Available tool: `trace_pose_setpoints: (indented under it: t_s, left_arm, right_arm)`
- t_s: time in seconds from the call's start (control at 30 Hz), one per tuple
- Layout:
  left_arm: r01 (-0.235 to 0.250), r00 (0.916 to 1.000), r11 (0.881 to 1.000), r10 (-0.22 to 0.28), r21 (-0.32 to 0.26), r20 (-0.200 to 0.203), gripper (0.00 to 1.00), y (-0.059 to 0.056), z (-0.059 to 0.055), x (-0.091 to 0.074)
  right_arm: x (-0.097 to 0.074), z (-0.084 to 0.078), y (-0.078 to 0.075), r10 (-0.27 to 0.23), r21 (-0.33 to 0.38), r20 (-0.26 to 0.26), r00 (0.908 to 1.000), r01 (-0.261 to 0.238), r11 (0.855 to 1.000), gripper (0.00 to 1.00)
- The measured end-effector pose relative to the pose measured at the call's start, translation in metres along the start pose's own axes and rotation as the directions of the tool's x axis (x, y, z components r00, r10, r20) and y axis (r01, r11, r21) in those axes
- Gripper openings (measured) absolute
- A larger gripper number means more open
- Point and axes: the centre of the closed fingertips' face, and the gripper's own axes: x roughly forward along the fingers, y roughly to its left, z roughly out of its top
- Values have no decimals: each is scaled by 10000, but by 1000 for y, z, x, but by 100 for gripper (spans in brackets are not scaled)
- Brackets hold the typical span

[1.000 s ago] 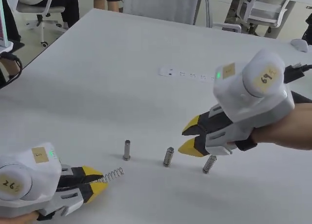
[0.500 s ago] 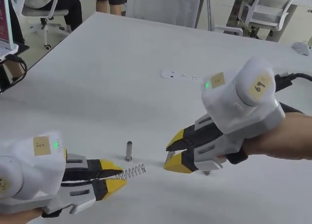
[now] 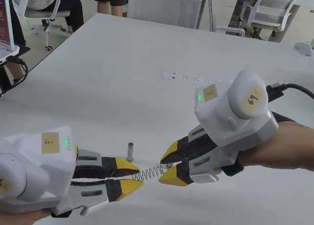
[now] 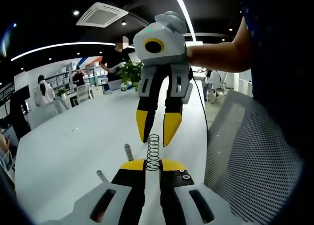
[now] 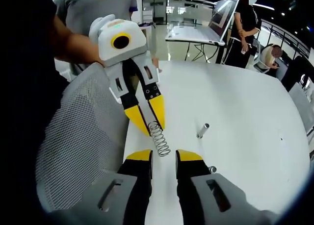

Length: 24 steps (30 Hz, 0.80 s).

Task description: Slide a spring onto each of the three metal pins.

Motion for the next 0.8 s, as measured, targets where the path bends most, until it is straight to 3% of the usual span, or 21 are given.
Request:
trace_pose_setpoints:
  t_s: [0.33, 0.8]
  left_arm:
    - [50, 10000, 9999, -51, 123, 80, 3, -2, 3, 1]
    - [81, 10000, 9999, -81, 121, -16, 2, 1, -2, 4]
  right_arm:
    - [2, 0, 3, 81, -270, -106, 9999, -84, 9996, 9]
    - [-4, 19, 7, 136, -584, -211, 9997, -148, 9982, 8]
